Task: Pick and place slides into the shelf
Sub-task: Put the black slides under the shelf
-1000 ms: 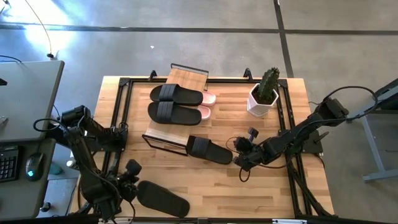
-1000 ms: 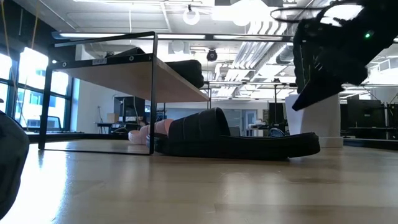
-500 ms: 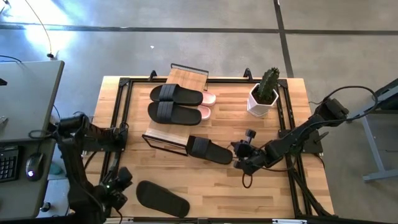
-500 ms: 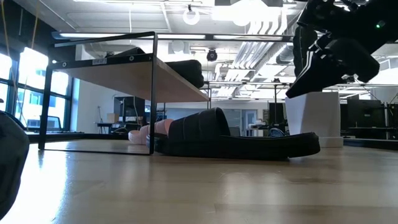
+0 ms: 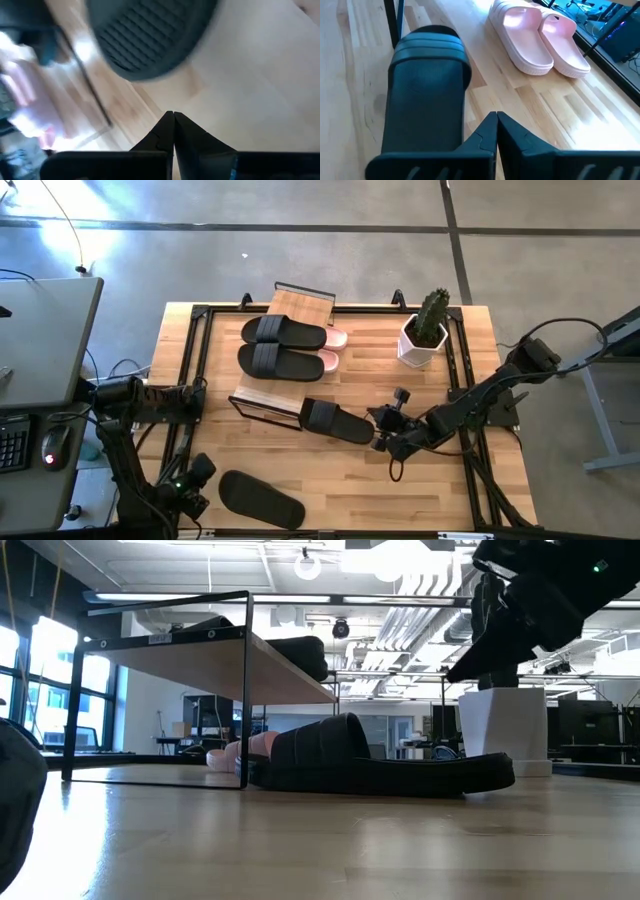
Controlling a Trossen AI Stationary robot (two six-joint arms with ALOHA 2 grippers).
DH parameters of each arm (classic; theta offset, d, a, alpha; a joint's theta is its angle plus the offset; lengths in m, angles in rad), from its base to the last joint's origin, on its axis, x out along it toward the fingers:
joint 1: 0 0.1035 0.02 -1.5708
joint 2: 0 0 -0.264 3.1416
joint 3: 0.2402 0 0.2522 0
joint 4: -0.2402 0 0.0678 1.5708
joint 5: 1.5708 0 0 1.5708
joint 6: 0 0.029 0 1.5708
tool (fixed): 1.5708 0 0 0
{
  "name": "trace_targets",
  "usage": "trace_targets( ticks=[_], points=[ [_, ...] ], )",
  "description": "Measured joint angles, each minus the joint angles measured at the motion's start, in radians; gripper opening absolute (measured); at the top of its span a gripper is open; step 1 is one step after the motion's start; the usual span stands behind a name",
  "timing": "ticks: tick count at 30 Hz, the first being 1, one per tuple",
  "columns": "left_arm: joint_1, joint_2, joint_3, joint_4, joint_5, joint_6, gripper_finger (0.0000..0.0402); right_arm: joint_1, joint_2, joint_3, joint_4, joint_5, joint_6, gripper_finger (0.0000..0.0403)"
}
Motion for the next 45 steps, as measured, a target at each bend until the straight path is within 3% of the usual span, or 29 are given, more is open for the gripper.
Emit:
trace_targets(
  ticks=[3, 7, 13, 21, 26, 29, 38, 45],
  points=[
    [0.024, 0.002, 0.000, 0.001, 0.063, 0.003, 0.0001, 0.000, 0.000, 0.000, 0.009, 0.000, 0.000, 0.0000],
    [0.054, 0.002, 0.000, 0.001, 0.071, 0.079, 0.0003, 0.000, 0.000, 0.000, 0.014, -0.001, 0.000, 0.0000],
    [0.092, 0.003, 0.000, 0.006, -0.059, 0.261, 0.0028, 0.000, 0.000, 0.000, 0.014, -0.002, -0.003, 0.0000],
    [0.107, 0.003, -0.001, 0.048, -0.107, 0.278, 0.0066, 0.000, 0.000, 0.000, 0.013, -0.002, -0.030, 0.0000],
    [0.095, 0.003, -0.001, 0.094, 0.043, 0.328, 0.0085, 0.000, 0.000, 0.000, 0.013, 0.004, -0.035, 0.0000],
    [0.095, 0.003, -0.001, 0.096, 0.074, 0.340, 0.0098, 0.000, 0.000, 0.000, 0.013, 0.005, -0.035, 0.0000],
    [0.097, 0.002, 0.008, 0.078, 0.080, 0.339, 0.0131, 0.000, 0.000, 0.000, 0.013, 0.000, -0.023, 0.0000],
    [0.096, 0.002, 0.101, 0.049, -0.013, 0.352, 0.0138, 0.000, 0.000, 0.000, 0.013, 0.000, -0.020, 0.0000]
  ],
)
